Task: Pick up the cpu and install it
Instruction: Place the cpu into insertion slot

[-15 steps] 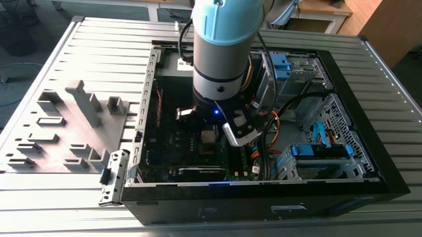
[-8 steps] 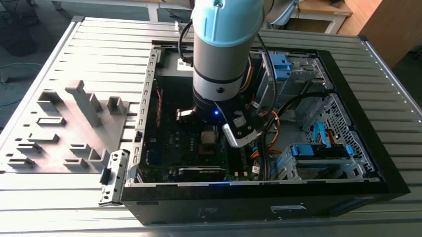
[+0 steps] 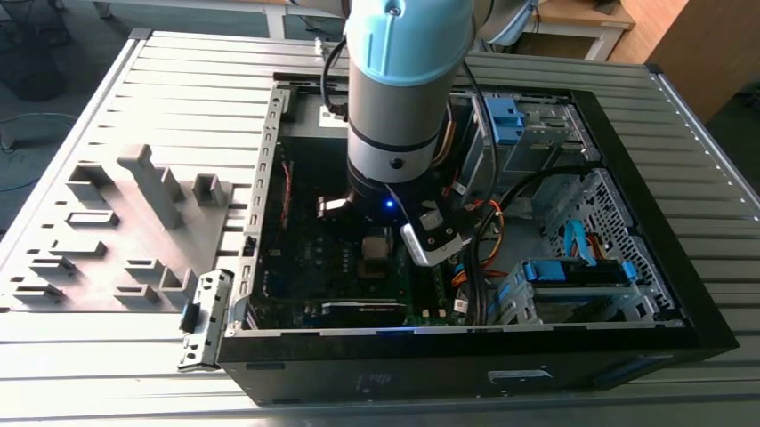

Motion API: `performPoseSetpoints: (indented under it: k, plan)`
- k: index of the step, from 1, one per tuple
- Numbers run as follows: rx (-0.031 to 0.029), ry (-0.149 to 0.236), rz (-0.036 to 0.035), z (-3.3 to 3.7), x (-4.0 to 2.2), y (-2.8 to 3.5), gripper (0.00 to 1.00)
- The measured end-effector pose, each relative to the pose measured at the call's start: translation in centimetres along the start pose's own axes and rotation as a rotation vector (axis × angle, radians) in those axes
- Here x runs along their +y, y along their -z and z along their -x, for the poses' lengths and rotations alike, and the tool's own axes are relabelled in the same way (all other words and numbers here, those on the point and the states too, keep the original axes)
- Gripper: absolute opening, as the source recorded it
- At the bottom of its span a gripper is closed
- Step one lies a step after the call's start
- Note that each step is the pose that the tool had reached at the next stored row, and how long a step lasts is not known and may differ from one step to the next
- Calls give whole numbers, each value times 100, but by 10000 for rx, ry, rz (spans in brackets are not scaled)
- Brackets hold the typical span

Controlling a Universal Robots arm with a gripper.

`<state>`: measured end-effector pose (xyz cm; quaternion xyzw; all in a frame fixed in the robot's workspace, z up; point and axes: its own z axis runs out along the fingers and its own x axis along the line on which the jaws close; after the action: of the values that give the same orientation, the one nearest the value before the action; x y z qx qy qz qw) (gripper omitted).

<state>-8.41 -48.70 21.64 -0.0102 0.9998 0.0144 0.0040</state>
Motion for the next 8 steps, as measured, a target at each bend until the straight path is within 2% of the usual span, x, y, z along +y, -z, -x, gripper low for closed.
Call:
performPoseSetpoints:
  k: [8]
  plan:
    - [1, 0, -2, -1, -8, -29, 47]
